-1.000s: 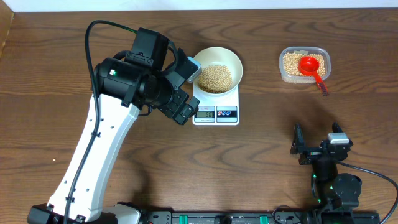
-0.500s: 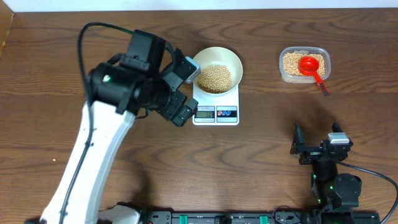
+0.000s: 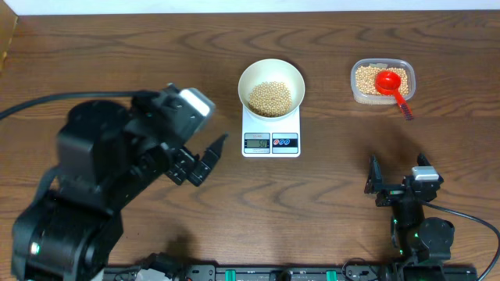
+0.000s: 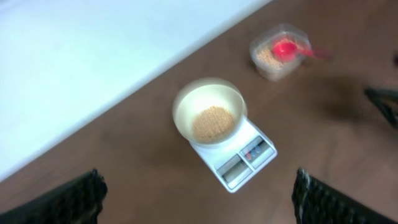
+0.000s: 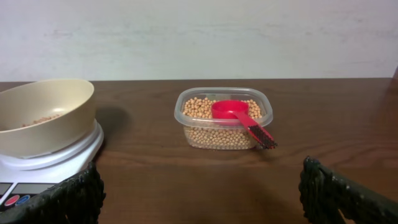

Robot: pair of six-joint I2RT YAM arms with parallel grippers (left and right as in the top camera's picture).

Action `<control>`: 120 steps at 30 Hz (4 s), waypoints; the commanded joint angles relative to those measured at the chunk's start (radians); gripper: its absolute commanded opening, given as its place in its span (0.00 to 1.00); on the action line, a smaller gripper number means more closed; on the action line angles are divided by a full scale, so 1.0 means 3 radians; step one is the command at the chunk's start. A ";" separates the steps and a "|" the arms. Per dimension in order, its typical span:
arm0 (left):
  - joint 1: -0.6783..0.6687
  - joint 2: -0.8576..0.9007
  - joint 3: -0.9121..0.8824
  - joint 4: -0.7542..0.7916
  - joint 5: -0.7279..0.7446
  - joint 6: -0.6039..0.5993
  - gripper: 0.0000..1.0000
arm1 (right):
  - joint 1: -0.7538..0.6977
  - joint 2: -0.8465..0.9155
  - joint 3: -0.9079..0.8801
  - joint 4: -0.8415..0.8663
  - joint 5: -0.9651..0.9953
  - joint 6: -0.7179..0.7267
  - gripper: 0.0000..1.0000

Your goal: Scoop item into bowl and weigh 50g on scale

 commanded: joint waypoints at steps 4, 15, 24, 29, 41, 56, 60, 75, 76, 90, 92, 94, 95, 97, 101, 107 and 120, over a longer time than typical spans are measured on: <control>0.0278 -0.0483 -0.0549 0.0673 -0.0103 -0.0034 0.98 | 0.0029 -0.0022 -0.0006 -0.0015 -0.0008 -0.0038 0.99; 0.1024 -0.1284 -0.1846 0.2131 -0.0116 -0.0296 0.98 | 0.0029 -0.0022 -0.0006 -0.0015 -0.0009 -0.0037 0.99; 0.1589 -0.1926 -0.2794 0.2692 -0.0337 -0.0617 0.98 | 0.0029 -0.0022 -0.0006 -0.0015 -0.0009 -0.0037 0.99; 0.1695 -0.2275 -0.3300 0.2694 -0.0585 -0.0615 0.98 | 0.0029 -0.0022 -0.0006 -0.0015 -0.0008 -0.0037 0.99; 0.1696 -0.2888 -0.4247 0.2867 -0.0749 -0.0613 0.98 | 0.0029 -0.0022 -0.0006 -0.0015 -0.0008 -0.0037 0.99; 0.1696 -0.3382 -0.4981 0.3104 -0.0749 -0.0613 0.98 | 0.0029 -0.0022 -0.0006 -0.0015 -0.0008 -0.0037 0.99; 0.1692 -0.3398 -0.5058 0.3100 -0.0746 -0.0617 0.98 | 0.0029 -0.0022 -0.0006 -0.0015 -0.0008 -0.0037 0.99; 0.1686 -0.3398 -0.5205 0.3052 -0.0724 -0.0618 0.98 | 0.0029 -0.0022 -0.0006 -0.0015 -0.0008 -0.0037 0.99; 0.1686 -0.3398 -0.5206 0.3053 -0.0721 -0.0627 0.98 | 0.0029 -0.0022 -0.0006 -0.0015 -0.0009 -0.0038 0.99; 0.1687 -0.3399 -0.5271 0.3208 -0.0711 -0.0641 0.98 | 0.0029 -0.0022 -0.0006 -0.0015 -0.0008 -0.0038 0.99; 0.1686 -0.3399 -0.5269 0.3217 -0.0711 -0.0640 0.98 | 0.0029 -0.0022 -0.0006 -0.0015 -0.0008 -0.0037 0.99; 0.1687 -0.3399 -0.5271 0.3199 -0.0715 -0.0640 0.98 | 0.0028 -0.0022 -0.0006 -0.0015 -0.0008 -0.0038 0.99; 0.1687 -0.3399 -0.5271 0.3195 -0.0727 -0.0640 0.98 | 0.0029 -0.0022 -0.0006 -0.0015 -0.0008 -0.0037 0.99; 0.1687 -0.3399 -0.5271 0.3192 -0.0729 -0.0641 0.98 | 0.0028 -0.0022 -0.0006 -0.0015 -0.0008 -0.0038 0.99; 0.1687 -0.3399 -0.5271 0.3193 -0.0724 -0.0641 0.98 | 0.0029 -0.0022 -0.0006 -0.0015 -0.0008 -0.0037 0.99; 0.1687 -0.3399 -0.5269 0.3193 -0.0724 -0.0641 0.98 | 0.0029 -0.0022 -0.0006 -0.0015 -0.0008 -0.0037 0.99; 0.1687 -0.3390 -0.5269 0.3193 -0.0724 -0.0641 0.98 | 0.0029 -0.0022 -0.0006 -0.0015 -0.0008 -0.0037 0.99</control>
